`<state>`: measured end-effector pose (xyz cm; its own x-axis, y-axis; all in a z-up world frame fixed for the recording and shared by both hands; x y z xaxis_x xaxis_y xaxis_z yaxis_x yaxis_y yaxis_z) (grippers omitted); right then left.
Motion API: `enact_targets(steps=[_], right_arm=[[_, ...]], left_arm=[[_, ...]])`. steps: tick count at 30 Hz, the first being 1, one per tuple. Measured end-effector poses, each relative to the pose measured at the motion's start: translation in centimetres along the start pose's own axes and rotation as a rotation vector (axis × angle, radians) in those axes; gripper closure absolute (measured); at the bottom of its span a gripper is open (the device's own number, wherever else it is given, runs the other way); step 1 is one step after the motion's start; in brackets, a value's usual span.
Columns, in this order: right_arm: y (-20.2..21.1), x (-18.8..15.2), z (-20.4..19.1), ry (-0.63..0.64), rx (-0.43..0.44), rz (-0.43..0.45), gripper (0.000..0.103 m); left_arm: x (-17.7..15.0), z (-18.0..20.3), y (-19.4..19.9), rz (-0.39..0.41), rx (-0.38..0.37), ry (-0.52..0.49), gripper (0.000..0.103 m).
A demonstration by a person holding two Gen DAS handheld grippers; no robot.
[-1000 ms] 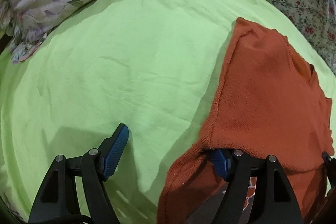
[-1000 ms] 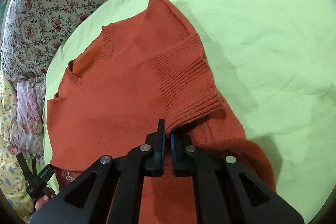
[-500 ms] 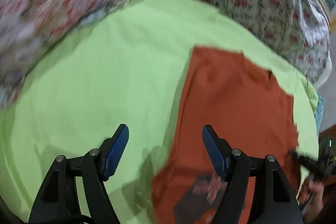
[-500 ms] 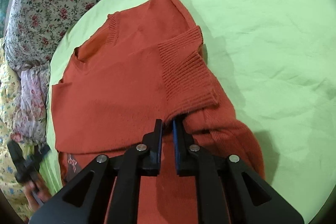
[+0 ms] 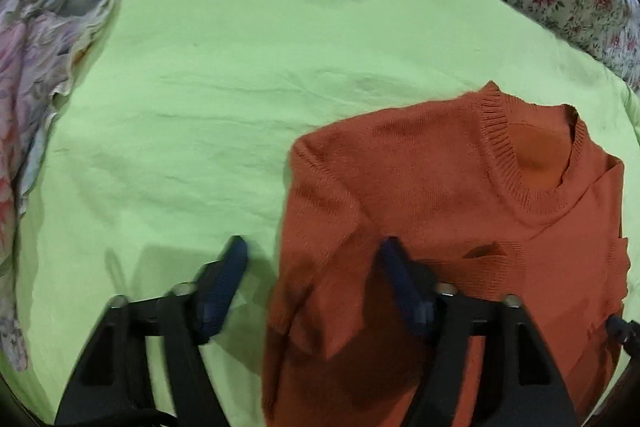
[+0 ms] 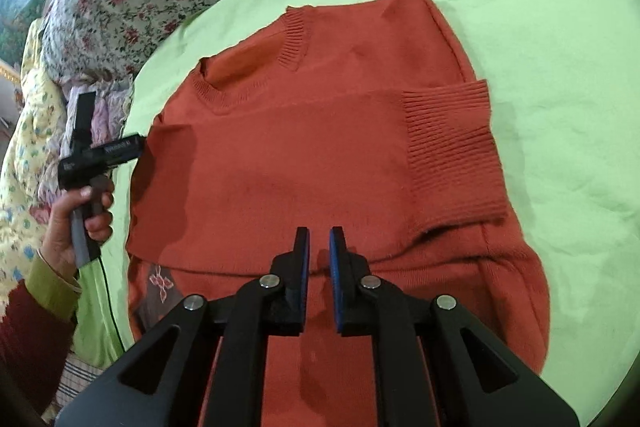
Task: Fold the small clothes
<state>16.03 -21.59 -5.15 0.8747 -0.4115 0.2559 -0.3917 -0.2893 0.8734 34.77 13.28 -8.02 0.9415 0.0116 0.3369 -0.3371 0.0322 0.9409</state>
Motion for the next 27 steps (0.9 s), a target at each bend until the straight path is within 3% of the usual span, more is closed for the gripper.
enact_targets(steps=[1,2,4,7,9,12,17,19,21,23,27], right_arm=[[-0.3,0.2,0.1,-0.004,0.0,-0.001,0.092],[-0.4,0.5,0.2,-0.005,-0.002,0.0,0.092],[-0.6,0.9,0.5,-0.008,-0.005,0.002,0.092],[-0.6,1.5,0.9,-0.019,-0.001,0.009,0.092],[-1.0,1.9,1.2,-0.014,-0.001,0.012,0.092],[-2.4,2.3,2.4,-0.015,-0.043,0.004,0.092],[-2.8,3.0,3.8,-0.082,-0.023,-0.009,0.092],[-1.4,2.9,3.5,-0.069,-0.022,0.02,0.089],[0.2,2.5,3.3,-0.058,-0.006,0.042,0.08],[2.0,1.6,3.3,-0.047,-0.003,0.061,0.069],[4.4,-0.7,3.4,-0.009,-0.022,0.049,0.068]], left_arm=[[0.1,-0.1,0.0,0.015,-0.03,0.007,0.086],[0.2,-0.4,0.3,0.033,-0.021,0.015,0.091],[0.3,-1.5,1.1,0.074,0.023,0.025,0.094],[-0.2,-4.0,1.3,0.096,0.004,0.097,0.095],[-0.7,-5.5,1.1,0.1,-0.047,0.144,0.094],[-1.1,-5.9,1.0,0.111,-0.061,0.169,0.094],[-3.0,-5.3,4.4,0.105,-0.068,0.201,0.078],[-4.7,-4.7,6.6,0.117,-0.087,0.207,0.055],[-7.4,-4.3,8.8,0.126,-0.117,0.219,0.046],[-10.1,-2.5,10.1,0.115,-0.152,0.196,0.046],[-16.4,0.3,11.8,0.043,-0.145,0.16,0.041]])
Point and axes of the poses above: each gripper's, at about its wrist camera, not at the fingertips, and y roughly against the way its jaws point, z to its right, x to its top, the point moved 2 cm from there along -y, roughly the way its jaws point, and after that the axes turned 4 degrees about -y, right-handed, at the moved point
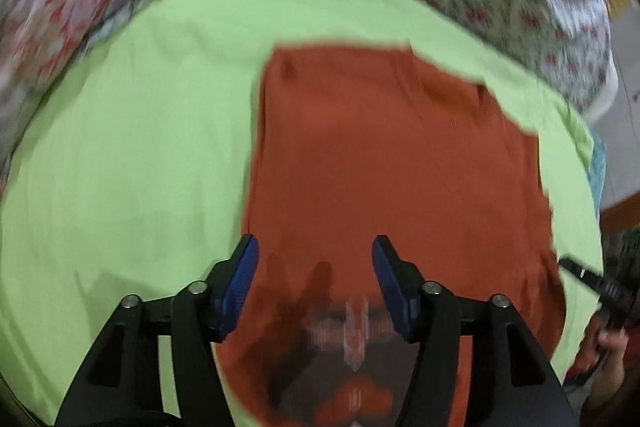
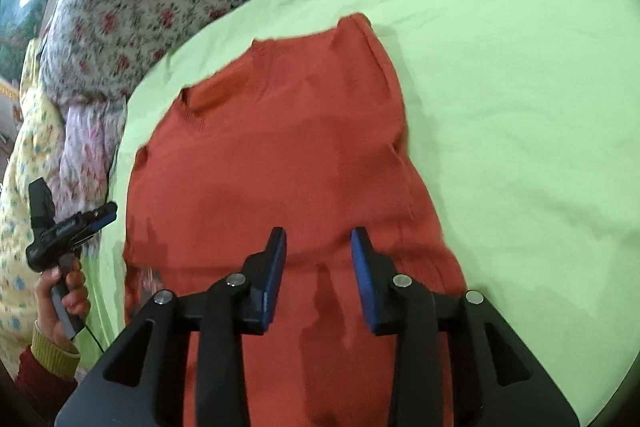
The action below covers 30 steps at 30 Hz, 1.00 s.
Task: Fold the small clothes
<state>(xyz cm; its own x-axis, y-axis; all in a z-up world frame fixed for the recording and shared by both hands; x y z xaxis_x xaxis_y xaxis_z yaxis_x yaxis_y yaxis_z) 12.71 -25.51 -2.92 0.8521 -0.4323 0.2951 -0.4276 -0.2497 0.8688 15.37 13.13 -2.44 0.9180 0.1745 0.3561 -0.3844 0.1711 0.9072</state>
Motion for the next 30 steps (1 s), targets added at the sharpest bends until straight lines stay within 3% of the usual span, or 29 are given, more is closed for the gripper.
enact_targets(steps=[6,13,17,19,23,26,28,30], right_arm=[[3.3,-5.4,1.1,0.004,-0.028,-0.022,0.068],[6.0,-12.3,3.9,-0.073,-0.049,-0.04,0.068],[6.9,-15.5,4.6,-0.106,-0.033,-0.044,0.068],[6.9,-16.7,4.9,-0.129,-0.019,-0.048,0.068],[6.6,-18.7,5.2,-0.165,-0.002,-0.051,0.068],[6.5,-19.6,5.2,-0.173,-0.001,-0.052,0.068],[6.5,-19.9,5.1,-0.175,0.006,-0.048,0.068],[6.5,-20.2,5.1,-0.176,0.007,-0.044,0.068]], left_arm=[[-9.6,0.8,2.0,-0.103,0.008,0.025,0.038],[-17.4,1.7,3.6,-0.219,-0.076,0.053,0.037],[-18.4,3.8,2.6,-0.281,-0.139,0.052,0.035],[-17.9,5.7,1.1,-0.313,-0.131,0.031,0.029],[-18.2,6.8,-0.8,-0.363,-0.053,-0.023,0.031],[-18.9,6.7,-0.3,-0.335,-0.014,-0.074,0.051],[-19.4,6.0,0.6,-0.31,-0.042,-0.085,0.09],[-19.9,5.0,2.0,-0.29,-0.117,-0.064,0.096]])
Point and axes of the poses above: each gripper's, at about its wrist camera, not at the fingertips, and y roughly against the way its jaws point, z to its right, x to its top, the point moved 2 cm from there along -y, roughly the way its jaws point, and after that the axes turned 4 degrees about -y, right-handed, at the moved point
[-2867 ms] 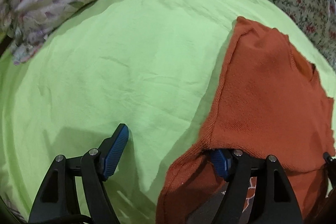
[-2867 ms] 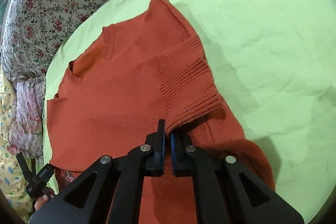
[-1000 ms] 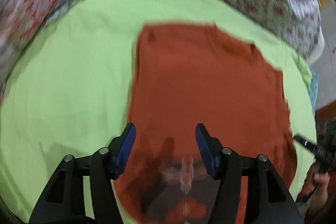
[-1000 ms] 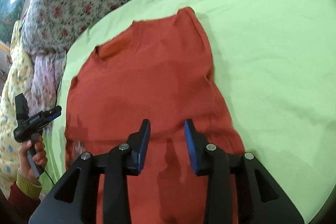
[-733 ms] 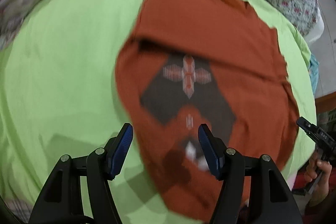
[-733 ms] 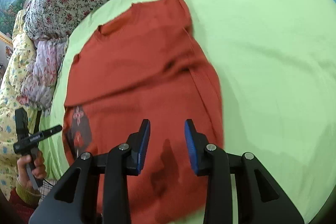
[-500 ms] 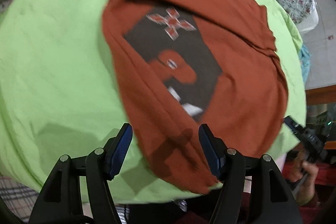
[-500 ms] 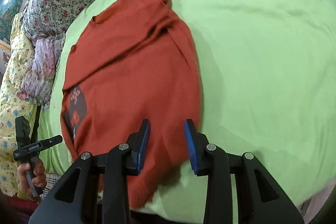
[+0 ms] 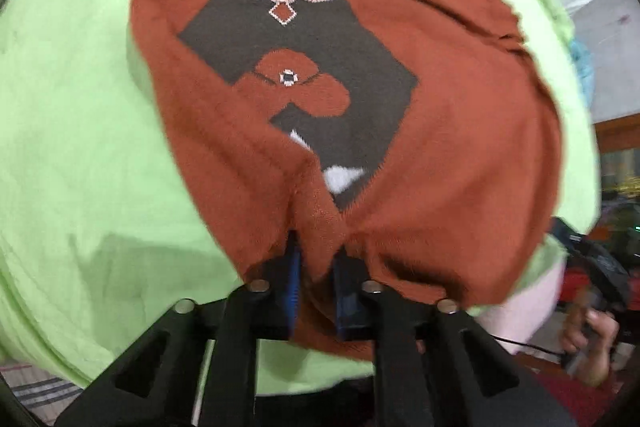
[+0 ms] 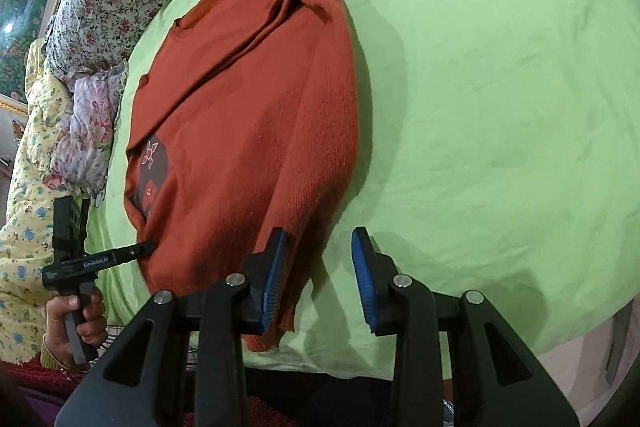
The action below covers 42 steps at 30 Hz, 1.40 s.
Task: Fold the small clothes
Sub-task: 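Lift the hem with both grippers and fold it toward the collar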
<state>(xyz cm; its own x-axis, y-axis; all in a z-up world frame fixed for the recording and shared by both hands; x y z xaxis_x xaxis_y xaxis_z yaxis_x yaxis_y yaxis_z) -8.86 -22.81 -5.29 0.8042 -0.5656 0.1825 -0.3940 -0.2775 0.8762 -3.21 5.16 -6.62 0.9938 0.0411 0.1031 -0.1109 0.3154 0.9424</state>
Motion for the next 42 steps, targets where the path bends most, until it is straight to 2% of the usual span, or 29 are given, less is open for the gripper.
enact_targets(steps=[5,8,12,15,16,19,20,21,22,23,24,25,28,32,35,37,38,40,42], right_arm=[[0.3,0.0,0.2,0.01,0.007,0.003,0.068],[0.2,0.2,0.2,0.009,0.02,0.003,0.068],[-0.4,0.2,0.2,0.008,0.05,-0.017,0.068],[-1.4,-0.1,0.0,0.007,0.091,-0.033,0.068],[-1.8,-0.2,-0.1,0.009,0.104,-0.037,0.068],[-3.2,-0.4,-0.5,0.0,0.135,-0.036,0.068],[-3.5,-0.4,-0.6,-0.003,0.152,-0.03,0.068],[-3.8,-0.4,-0.8,-0.003,0.167,-0.031,0.068],[-3.9,-0.4,-1.0,-0.002,0.176,-0.036,0.074],[-3.9,-0.5,-1.2,0.004,0.185,-0.046,0.095],[-3.8,-0.6,-1.4,0.014,0.188,-0.053,0.096],[-3.4,-0.7,-1.5,0.027,0.179,-0.055,0.096],[-0.6,-0.6,-1.3,0.051,0.153,-0.054,0.096],[5.3,0.7,-0.3,0.106,0.065,-0.014,0.098],[5.9,1.4,-0.1,0.134,0.018,-0.031,0.098],[4.7,1.3,-0.1,0.145,0.005,-0.077,0.096],[3.8,1.1,0.0,0.155,-0.041,-0.104,0.095],[2.8,0.6,0.4,0.139,-0.068,-0.129,0.093],[2.8,0.4,1.8,0.079,-0.034,-0.117,0.086]], left_arm=[[-3.2,-3.6,3.9,0.097,-0.015,-0.012,0.098],[-4.9,-7.1,4.1,0.104,-0.078,0.059,0.098],[-5.7,-8.3,3.3,0.103,-0.119,0.091,0.096],[-5.8,-7.4,1.5,0.072,-0.128,0.116,0.084],[-5.6,-6.6,0.6,0.057,-0.127,0.128,0.077],[-5.6,-6.3,-0.1,0.052,-0.147,0.161,0.067],[-5.4,-6.0,-0.2,0.053,-0.141,0.153,0.067],[-5.4,-6.0,-0.1,0.053,-0.128,0.136,0.07],[-5.3,-5.8,-0.3,0.054,-0.116,0.122,0.072],[-5.3,-5.6,-0.2,0.055,-0.099,0.104,0.078],[-5.3,-5.5,-0.2,0.055,-0.09,0.09,0.091],[-5.4,-5.4,-0.2,0.053,-0.086,0.076,0.094],[-5.7,-5.2,0.4,0.063,-0.086,0.046,0.097],[-6.3,-5.5,0.8,0.061,-0.102,0.019,0.097],[-6.5,-6.0,0.3,0.035,-0.099,0.027,0.096],[-6.6,-6.3,0.1,0.012,-0.104,0.052,0.089],[-6.7,-6.5,0.2,0.003,-0.116,0.067,0.085],[-6.7,-6.3,0.2,-0.009,-0.145,0.088,0.058],[-6.9,-6.1,0.1,-0.019,-0.165,0.093,0.042]])
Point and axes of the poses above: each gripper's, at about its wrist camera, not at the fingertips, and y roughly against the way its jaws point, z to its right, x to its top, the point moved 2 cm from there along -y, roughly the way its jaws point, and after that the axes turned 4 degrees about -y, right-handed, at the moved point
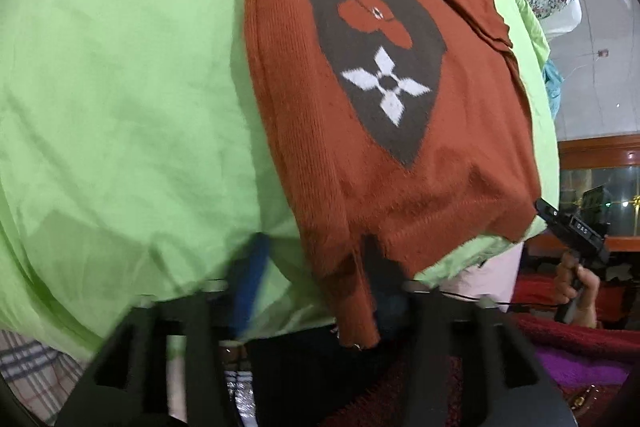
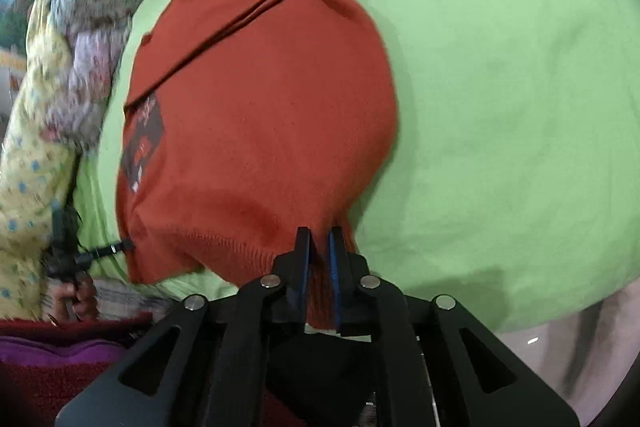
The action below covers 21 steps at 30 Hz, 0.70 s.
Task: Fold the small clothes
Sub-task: 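Lift the hem with both grippers and fold it toward the collar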
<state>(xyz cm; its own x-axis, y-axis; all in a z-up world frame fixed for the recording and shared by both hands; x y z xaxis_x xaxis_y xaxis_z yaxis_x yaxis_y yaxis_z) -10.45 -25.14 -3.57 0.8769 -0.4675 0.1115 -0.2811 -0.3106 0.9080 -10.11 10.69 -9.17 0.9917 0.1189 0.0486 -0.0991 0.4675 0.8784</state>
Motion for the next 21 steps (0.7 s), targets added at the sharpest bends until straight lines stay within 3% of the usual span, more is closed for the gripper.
enact_targets(steps=[1,3,6,9,16,21], right_arm=[[0.2,-0.1,0.6,-0.027,0.014,0.011,0.072],[0.8,0.0,2.0,-0.086,0.03,0.061,0.057],[1.0,0.2,3.3,-0.152,0.094,0.121,0.056],[-0.9,-0.6,2.9,-0.133,0.12,0.04,0.056],[-1.1,-3.6,3.0,-0.121,0.183,0.025,0.056],[-1.5,-3.9,3.4,-0.089,0.221,0.018,0.058]], left_arm=[[-0.1,0.1,-0.1,0.002,-0.003,-0.003,0.038],[0.2,0.8,-0.8,0.0,0.019,-0.019,0.032],[0.5,2.3,-1.7,-0.002,0.071,-0.074,0.028],[-0.1,2.9,-1.8,-0.012,0.117,-0.132,0.028],[-0.7,1.8,-1.4,-0.006,0.055,-0.093,0.028],[-0.5,2.9,-2.1,0.006,0.096,-0.151,0.03]])
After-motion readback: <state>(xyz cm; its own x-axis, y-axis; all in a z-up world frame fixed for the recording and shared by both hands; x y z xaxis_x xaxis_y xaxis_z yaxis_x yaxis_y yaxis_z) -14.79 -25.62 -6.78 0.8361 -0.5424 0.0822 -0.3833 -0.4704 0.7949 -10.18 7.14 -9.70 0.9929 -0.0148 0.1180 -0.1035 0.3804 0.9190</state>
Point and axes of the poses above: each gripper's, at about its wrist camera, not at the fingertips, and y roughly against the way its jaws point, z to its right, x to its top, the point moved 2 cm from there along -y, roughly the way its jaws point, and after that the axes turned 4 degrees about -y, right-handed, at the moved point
